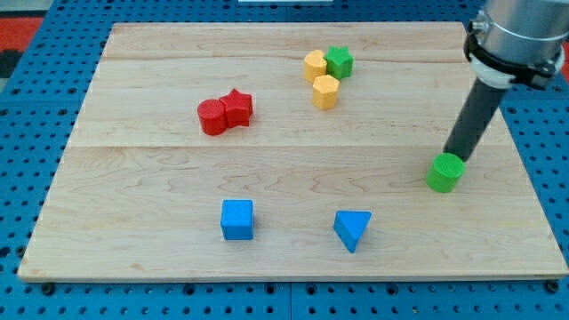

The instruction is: Push the green circle to bottom center

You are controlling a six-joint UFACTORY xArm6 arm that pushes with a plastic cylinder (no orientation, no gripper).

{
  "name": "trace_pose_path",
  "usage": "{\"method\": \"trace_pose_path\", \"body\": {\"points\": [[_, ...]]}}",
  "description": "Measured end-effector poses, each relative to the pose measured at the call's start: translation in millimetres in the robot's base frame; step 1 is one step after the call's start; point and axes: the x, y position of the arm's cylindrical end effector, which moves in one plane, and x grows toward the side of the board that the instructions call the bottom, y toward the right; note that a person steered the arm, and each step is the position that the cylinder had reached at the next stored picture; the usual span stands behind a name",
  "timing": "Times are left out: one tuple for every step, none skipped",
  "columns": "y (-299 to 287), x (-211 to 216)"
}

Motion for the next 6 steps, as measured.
{"method": "trace_pose_path", "body": {"points": [[-18, 34], [-58, 55], [-54, 58], [-65, 64], [-127, 84], [-128, 90]]}}
